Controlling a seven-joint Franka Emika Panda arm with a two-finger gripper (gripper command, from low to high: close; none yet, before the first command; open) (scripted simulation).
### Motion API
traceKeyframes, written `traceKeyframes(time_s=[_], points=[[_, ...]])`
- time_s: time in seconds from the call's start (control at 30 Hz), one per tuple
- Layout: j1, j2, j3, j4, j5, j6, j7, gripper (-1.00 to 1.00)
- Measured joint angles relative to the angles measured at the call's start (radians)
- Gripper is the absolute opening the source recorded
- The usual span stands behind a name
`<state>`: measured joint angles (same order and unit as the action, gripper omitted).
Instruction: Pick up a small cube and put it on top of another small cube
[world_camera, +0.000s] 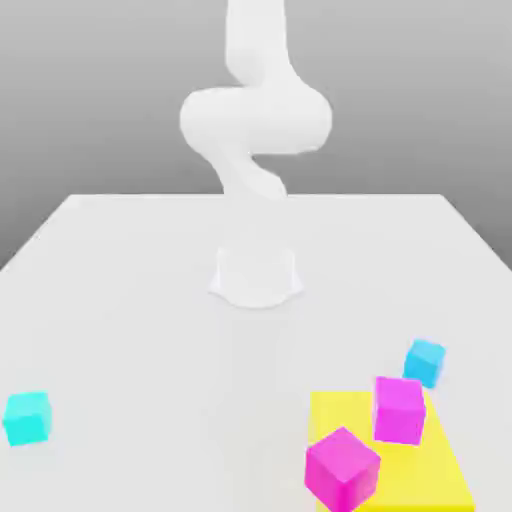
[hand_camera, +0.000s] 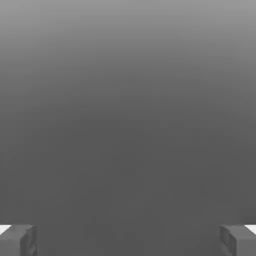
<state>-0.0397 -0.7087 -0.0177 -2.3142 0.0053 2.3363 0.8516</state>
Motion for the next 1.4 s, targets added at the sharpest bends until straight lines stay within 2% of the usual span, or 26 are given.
traceKeyframes(time_s=[0.5,0.83,1.03,1.07,1.27,1.4], points=[[-0.219,0.549,-0.134,-0.085,0.046,0.219,0.300,0.00],[-0.364,0.916,-0.219,-0.140,0.134,0.360,0.457,0.00],[-0.445,1.135,-0.154,-0.113,0.233,0.505,0.419,0.00],[-0.454,1.155,-0.143,-0.109,0.242,0.520,0.412,-1.00],[-0.459,1.165,-0.137,-0.107,0.244,0.529,0.410,-1.00],[-0.425,1.064,-0.183,-0.130,0.192,0.452,0.450,-1.00]])
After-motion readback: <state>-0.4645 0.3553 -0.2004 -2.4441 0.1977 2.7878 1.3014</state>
